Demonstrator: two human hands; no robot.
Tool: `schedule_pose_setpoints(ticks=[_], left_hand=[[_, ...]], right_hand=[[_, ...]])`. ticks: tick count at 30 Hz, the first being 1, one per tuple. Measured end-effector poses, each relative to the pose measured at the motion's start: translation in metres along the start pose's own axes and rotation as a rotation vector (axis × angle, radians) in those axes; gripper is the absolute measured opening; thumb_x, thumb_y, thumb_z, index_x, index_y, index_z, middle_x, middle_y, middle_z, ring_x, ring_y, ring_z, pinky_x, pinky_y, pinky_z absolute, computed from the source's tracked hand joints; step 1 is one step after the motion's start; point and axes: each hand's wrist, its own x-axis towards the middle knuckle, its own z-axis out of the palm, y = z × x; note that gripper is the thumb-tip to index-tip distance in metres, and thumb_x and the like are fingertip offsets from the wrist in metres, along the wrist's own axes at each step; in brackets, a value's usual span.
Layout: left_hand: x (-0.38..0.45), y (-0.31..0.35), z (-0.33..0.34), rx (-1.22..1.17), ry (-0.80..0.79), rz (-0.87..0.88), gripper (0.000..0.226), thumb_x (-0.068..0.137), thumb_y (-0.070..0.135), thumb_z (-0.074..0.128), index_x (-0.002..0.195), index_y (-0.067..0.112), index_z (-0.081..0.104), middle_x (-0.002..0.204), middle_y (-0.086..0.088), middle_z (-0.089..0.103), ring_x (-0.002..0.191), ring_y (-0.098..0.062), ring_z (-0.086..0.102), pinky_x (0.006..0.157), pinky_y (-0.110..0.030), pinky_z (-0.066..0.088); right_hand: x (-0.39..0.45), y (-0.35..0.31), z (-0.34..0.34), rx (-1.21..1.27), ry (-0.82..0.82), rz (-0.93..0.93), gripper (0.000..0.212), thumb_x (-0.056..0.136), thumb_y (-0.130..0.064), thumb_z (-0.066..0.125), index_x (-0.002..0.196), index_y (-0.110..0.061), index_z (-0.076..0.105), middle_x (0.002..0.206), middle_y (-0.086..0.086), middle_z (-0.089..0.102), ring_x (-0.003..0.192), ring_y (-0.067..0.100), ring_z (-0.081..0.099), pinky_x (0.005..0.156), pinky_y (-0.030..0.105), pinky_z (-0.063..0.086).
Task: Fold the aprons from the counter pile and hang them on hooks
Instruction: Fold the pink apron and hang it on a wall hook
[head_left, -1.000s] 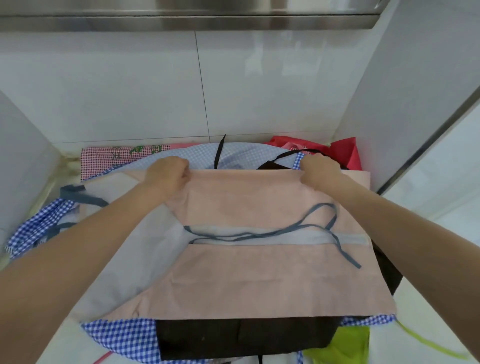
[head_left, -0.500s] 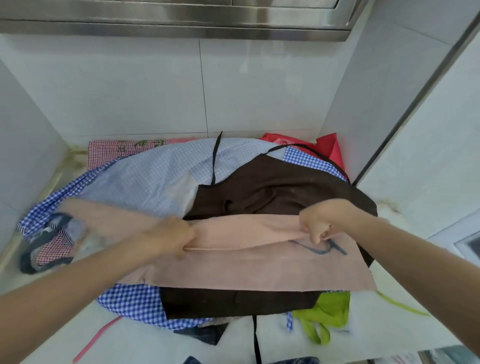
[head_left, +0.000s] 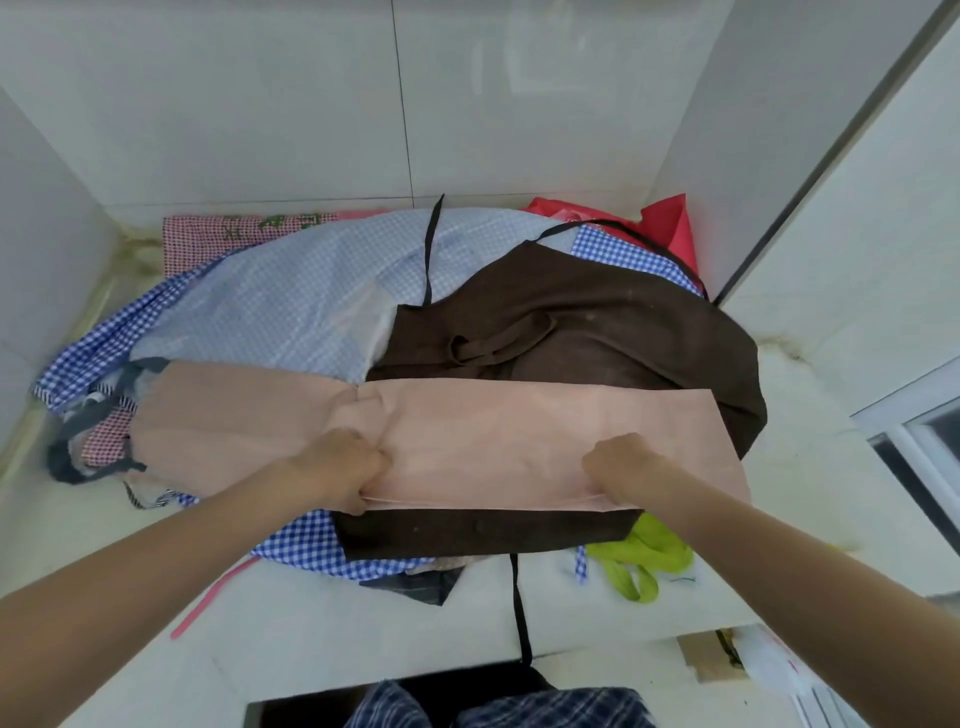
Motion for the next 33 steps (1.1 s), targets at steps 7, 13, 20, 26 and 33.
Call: schedule_pose_setpoints(ticks=[7,13,20,26,33], left_hand=[[0.003,-0.009,0.010,-0.248,0.031,0.004,0.025,0.077,0.039,0.068,0.079,0.025,0.047,0.082,0.009,0.049,0.085,-0.012,0.047,0.064,-0.024,0.031],[0.007,0.004,-0.003,-0.541,0.058,0.032,0.024,0.078,0.044,0.069,0.078,0.026,0.053,0.078,0.011,0.053,0.077,-0.009,0.051,0.065,-0.022,0.041],[0.042,0.008,-0.042,-0.584,0.503,-0.094,0.023,0.094,0.010,0.046,0.116,0.014,0.051,0.115,-0.001,0.041,0.096,-0.024,0.057,0.077,-0.033,0.042],[0.034,-0.059,-0.027,-0.664,0.388,-0.395,0.027,0.094,0.014,0.054,0.119,0.005,0.056,0.123,-0.012,0.054,0.108,-0.030,0.054,0.089,-0.032,0.038],[0.020,-0.077,-0.008,-0.700,0.337,-0.472,0.027,0.096,0.014,0.049,0.114,-0.002,0.060,0.120,-0.021,0.058,0.110,-0.033,0.054,0.089,-0.031,0.037]], right_hand=[[-0.004,-0.001,0.004,0.123,-0.098,0.034,0.044,0.085,-0.014,0.061,0.127,-0.009,0.048,0.127,0.009,0.054,0.113,0.027,0.058,0.080,0.030,0.043],[-0.008,0.001,0.010,0.342,-0.159,0.047,0.036,0.087,-0.010,0.056,0.121,-0.003,0.050,0.121,0.015,0.057,0.088,0.023,0.054,0.069,0.027,0.041],[0.009,0.016,-0.019,0.620,0.005,0.109,0.016,0.084,-0.007,0.048,0.090,-0.004,0.062,0.103,0.015,0.068,0.090,0.028,0.064,0.082,0.033,0.052],[0.037,-0.007,-0.094,0.998,0.382,-0.013,0.028,0.090,-0.001,0.044,0.115,-0.003,0.057,0.120,0.015,0.055,0.089,0.033,0.064,0.069,0.035,0.050],[0.083,-0.059,-0.131,1.088,0.234,-0.118,0.054,0.084,0.006,0.055,0.135,-0.005,0.042,0.137,0.013,0.047,0.120,0.030,0.051,0.096,0.035,0.045]])
